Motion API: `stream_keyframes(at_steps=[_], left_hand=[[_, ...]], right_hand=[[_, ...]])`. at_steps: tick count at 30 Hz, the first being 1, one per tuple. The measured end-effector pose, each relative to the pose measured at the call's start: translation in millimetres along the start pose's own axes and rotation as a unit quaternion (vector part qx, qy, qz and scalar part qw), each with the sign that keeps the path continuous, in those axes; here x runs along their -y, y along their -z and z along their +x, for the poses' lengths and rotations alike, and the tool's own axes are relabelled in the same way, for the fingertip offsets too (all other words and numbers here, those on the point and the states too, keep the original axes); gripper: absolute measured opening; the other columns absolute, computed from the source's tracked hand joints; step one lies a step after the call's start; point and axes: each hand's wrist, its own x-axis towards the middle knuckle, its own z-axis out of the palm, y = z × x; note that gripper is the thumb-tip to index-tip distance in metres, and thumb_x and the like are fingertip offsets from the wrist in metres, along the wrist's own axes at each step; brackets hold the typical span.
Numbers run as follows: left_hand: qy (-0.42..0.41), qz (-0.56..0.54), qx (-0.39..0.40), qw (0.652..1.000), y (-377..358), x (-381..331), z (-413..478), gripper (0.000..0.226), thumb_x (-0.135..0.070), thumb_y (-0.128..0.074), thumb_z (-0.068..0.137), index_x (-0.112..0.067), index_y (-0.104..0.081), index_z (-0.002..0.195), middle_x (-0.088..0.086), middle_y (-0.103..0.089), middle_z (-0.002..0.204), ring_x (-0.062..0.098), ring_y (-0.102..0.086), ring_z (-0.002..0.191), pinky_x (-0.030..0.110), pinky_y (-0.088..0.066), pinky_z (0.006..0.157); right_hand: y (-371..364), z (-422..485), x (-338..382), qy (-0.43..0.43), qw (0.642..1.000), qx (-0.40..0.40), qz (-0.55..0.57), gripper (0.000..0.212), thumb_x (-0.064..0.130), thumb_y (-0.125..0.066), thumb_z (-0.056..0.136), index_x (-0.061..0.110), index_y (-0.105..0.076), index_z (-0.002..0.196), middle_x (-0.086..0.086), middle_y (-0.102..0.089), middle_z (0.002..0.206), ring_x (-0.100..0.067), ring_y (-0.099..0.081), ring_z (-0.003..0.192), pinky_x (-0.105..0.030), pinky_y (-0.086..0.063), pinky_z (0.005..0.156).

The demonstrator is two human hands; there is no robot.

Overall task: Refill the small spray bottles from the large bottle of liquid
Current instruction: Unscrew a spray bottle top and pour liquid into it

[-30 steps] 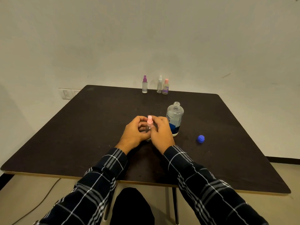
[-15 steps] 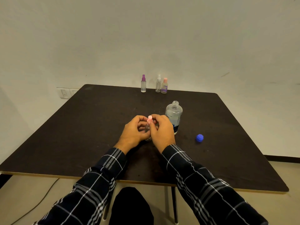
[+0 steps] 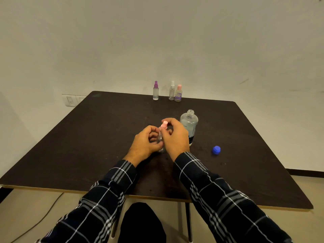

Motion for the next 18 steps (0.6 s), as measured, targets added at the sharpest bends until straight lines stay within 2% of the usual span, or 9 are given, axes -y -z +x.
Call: stream_keyframes(at_steps=[5, 8, 11, 13, 15, 18], left_hand=[[-0.004, -0.017, -0.002, 1.000, -1.8, 2.1, 0.3, 0.041, -0.002, -0.082, 0.081, -0.015, -0.062, 0.114, -0.006, -0.072, 0.098, -0.008, -0.069, 0.088, 0.010, -0.054, 0.078], [-0.010, -0.029, -0.013, 0.999, -1.7, 3.7, 2.9, 0.041, -0.003, -0.083, 0.080, -0.017, -0.063, 0.112, -0.004, -0.076, 0.103, 0.000, -0.072, 0.097, 0.017, -0.057, 0.088], [-0.015, -0.035, -0.027, 0.999, -1.1, 7.0, 6.4, 0.041, -0.005, -0.085, 0.079, -0.017, -0.063, 0.111, -0.002, -0.076, 0.105, 0.005, -0.072, 0.100, 0.019, -0.058, 0.088], [-0.015, -0.042, -0.027, 0.999, -1.0, 8.4, 7.1, 0.041, -0.006, -0.085, 0.079, -0.017, -0.063, 0.111, -0.001, -0.076, 0.106, 0.006, -0.072, 0.102, 0.020, -0.058, 0.089], [-0.015, -0.045, -0.026, 0.999, -1.5, 9.9, 8.0, 0.041, -0.007, -0.085, 0.079, -0.018, -0.063, 0.112, -0.002, -0.076, 0.108, 0.006, -0.072, 0.103, 0.021, -0.058, 0.090], [-0.011, -0.048, -0.026, 0.998, -2.4, 11.7, 9.0, 0.041, -0.009, -0.086, 0.079, -0.020, -0.063, 0.112, -0.002, -0.076, 0.109, 0.007, -0.072, 0.104, 0.023, -0.058, 0.091]], right_hand=[[8.1, -12.8, 2.8, 0.019, 0.981, -0.127, 0.147, 0.019, 0.018, -0.068, 0.092, 0.024, -0.066, 0.110, 0.004, -0.067, 0.091, -0.004, -0.063, 0.074, -0.017, -0.052, 0.065], [14.5, -22.6, -2.2, -0.025, 0.949, -0.207, 0.237, 0.023, 0.012, -0.068, 0.092, 0.018, -0.065, 0.114, 0.004, -0.068, 0.092, -0.004, -0.064, 0.076, -0.019, -0.054, 0.068], [20.4, -32.1, -16.6, -0.077, 0.921, -0.246, 0.294, 0.029, 0.001, -0.066, 0.091, 0.012, -0.059, 0.116, 0.002, -0.067, 0.093, -0.002, -0.065, 0.077, -0.021, -0.055, 0.073], [25.5, -37.9, -28.4, -0.122, 0.918, -0.264, 0.271, 0.030, 0.001, -0.066, 0.090, 0.017, -0.056, 0.114, -0.002, -0.066, 0.095, -0.004, -0.065, 0.078, -0.021, -0.054, 0.072], [33.3, -41.2, -38.0, -0.166, 0.925, -0.272, 0.207, 0.029, 0.003, -0.065, 0.089, 0.019, -0.055, 0.112, -0.001, -0.064, 0.093, -0.004, -0.062, 0.073, -0.015, -0.049, 0.063], [47.2, -37.3, -47.9, -0.233, 0.935, -0.243, 0.108, 0.029, 0.009, -0.064, 0.088, 0.019, -0.055, 0.114, 0.000, -0.062, 0.094, -0.004, -0.058, 0.072, -0.013, -0.040, 0.054]])
